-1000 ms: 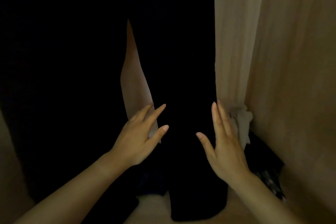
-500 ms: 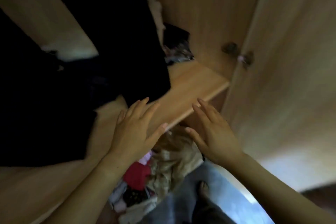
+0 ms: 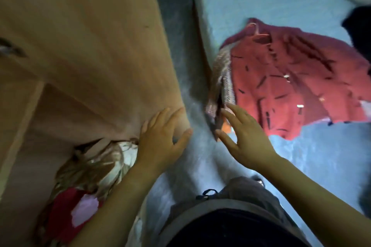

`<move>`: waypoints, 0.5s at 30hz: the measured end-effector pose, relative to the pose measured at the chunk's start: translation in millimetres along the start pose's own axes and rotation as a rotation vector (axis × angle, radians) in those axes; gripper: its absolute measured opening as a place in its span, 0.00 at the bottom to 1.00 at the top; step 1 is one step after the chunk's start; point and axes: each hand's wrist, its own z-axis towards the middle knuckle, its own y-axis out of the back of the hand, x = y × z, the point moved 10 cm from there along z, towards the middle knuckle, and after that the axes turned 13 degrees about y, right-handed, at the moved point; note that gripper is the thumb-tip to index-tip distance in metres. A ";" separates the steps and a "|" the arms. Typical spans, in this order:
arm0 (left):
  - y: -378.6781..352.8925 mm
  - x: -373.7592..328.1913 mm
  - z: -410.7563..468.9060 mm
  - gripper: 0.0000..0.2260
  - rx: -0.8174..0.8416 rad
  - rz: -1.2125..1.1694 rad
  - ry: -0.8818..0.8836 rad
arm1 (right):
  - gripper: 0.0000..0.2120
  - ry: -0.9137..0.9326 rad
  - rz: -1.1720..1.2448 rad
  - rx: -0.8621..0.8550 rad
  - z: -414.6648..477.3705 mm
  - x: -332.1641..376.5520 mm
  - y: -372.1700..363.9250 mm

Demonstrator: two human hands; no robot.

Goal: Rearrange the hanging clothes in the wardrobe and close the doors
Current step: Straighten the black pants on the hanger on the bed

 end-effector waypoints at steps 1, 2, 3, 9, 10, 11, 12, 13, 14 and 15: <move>-12.4 -31.4 8.6 0.29 0.018 -0.006 -0.055 | 0.32 -0.043 -0.011 -0.030 -13.0 -23.6 16.8; -26.1 -65.0 16.1 0.29 0.042 -0.010 -0.111 | 0.30 -0.084 -0.025 -0.055 -27.0 -48.0 33.2; -41.9 -99.4 22.8 0.29 0.067 -0.014 -0.164 | 0.29 -0.124 -0.041 -0.073 -42.0 -73.6 49.8; -137.6 -310.3 43.6 0.29 0.198 -0.035 -0.462 | 0.31 -0.397 -0.130 -0.140 -142.1 -223.7 144.8; -150.9 -342.5 44.3 0.29 0.218 -0.030 -0.515 | 0.32 -0.439 -0.142 -0.157 -157.7 -241.6 159.2; -161.8 -371.4 44.3 0.28 0.236 -0.024 -0.563 | 0.32 -0.484 -0.143 -0.179 -173.1 -257.2 171.6; -170.4 -397.5 44.2 0.28 0.251 -0.020 -0.607 | 0.32 -0.530 -0.136 -0.207 -187.9 -271.5 182.4; -177.3 -420.4 45.3 0.27 0.258 -0.020 -0.647 | 0.33 -0.573 -0.129 -0.235 -200.8 -284.7 192.1; -182.8 -440.5 47.1 0.26 0.257 -0.023 -0.684 | 0.33 -0.609 -0.128 -0.254 -211.5 -297.4 200.0; -188.2 -457.3 50.5 0.26 0.254 -0.024 -0.715 | 0.33 -0.641 -0.126 -0.260 -219.9 -309.9 205.7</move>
